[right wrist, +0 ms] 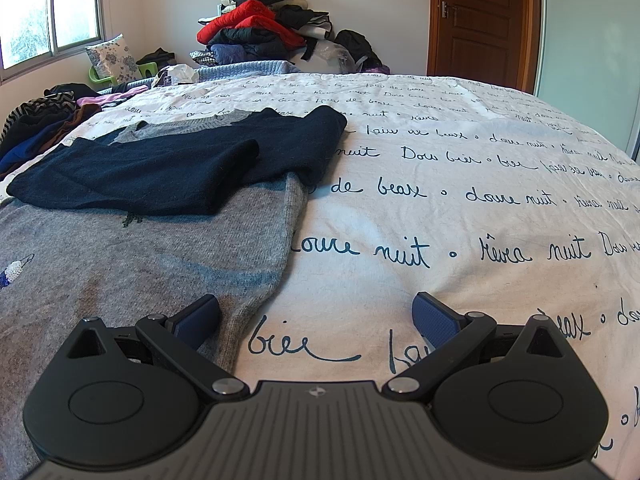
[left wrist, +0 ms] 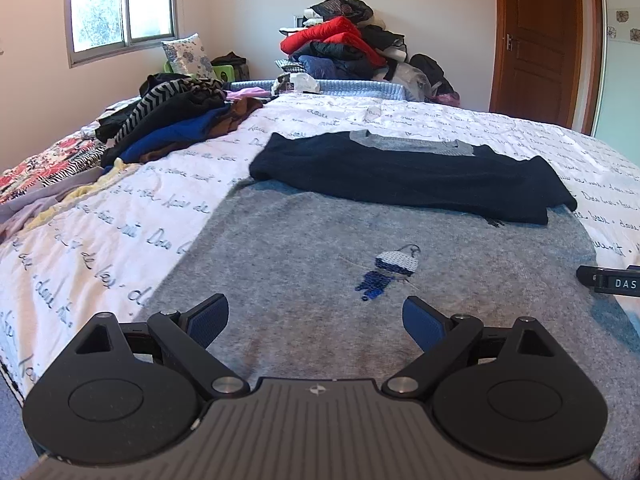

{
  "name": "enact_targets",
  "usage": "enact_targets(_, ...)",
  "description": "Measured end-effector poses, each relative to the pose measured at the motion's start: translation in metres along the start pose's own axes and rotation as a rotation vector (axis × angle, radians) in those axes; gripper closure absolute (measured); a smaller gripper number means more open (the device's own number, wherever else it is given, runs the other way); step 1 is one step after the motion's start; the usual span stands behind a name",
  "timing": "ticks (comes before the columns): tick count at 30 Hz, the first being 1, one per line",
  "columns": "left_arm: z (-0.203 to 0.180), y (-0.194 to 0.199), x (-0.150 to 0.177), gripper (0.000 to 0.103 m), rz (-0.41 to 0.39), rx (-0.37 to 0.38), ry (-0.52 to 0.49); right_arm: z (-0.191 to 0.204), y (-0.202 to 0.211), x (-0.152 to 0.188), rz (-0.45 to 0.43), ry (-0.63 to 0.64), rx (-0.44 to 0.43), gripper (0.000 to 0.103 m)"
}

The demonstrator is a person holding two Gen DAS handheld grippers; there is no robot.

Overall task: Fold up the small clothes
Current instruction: 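Lower both open tools to the ribbed hem of the grey sweater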

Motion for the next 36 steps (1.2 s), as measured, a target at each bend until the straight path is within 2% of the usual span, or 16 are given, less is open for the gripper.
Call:
enact_targets(4, 0.02, 0.003, -0.002, 0.011, -0.011, -0.036, 0.002, 0.0, 0.0, 0.0, 0.0, 0.0, 0.0, 0.0)
enact_targets(10, 0.082, 0.013, -0.005, 0.01, -0.029, -0.09, 0.041, 0.0, 0.0, 0.0, 0.0, 0.0, 0.0, 0.0)
enact_targets(13, 0.114, 0.016, -0.002, 0.01, -0.017, -0.088, 0.053, 0.001, 0.0, 0.0, 0.001, 0.007, 0.007, 0.0)
enact_targets(16, 0.143, 0.018, 0.005, 0.01, 0.012, -0.027, 0.118, 0.001, -0.001, 0.0, 0.001, 0.004, 0.004, 0.0)
enact_targets(20, 0.167, 0.019, 0.014, 0.01, 0.057, 0.115, 0.256, 0.001, 0.0, 0.0, 0.001, 0.005, 0.005, 0.0)
enact_targets(22, 0.168, 0.018, 0.019, 0.01, 0.088, 0.186, 0.28, 0.001, 0.0, -0.001, 0.008, 0.01, 0.005, 0.0)
enact_targets(24, 0.166, 0.019, 0.023, 0.01, 0.111, 0.225, 0.263, -0.004, 0.011, 0.0, -0.003, -0.026, -0.024, 0.0)
enact_targets(27, 0.16, 0.022, 0.032, 0.01, 0.118, 0.244, 0.188, -0.011, 0.045, 0.01, -0.063, -0.094, -0.12, 0.0)
enact_targets(32, 0.155, 0.024, 0.041, 0.01, 0.118, 0.302, 0.108, -0.013, 0.103, 0.033, -0.055, -0.097, -0.284, 0.0)
enact_targets(36, 0.147, 0.02, 0.042, 0.01, 0.116, 0.35, 0.049, -0.006, 0.137, 0.048, -0.097, -0.017, -0.38, 0.0)
Point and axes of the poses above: each gripper's, at about its wrist camera, not at the fingertips, and y roughly against the way its jaws point, z to its left, x to its underside, the point moved 3 cm from there along -y, roughly the way its jaws point, and after that the axes turned 6 degrees about y, right-handed, at the moved point
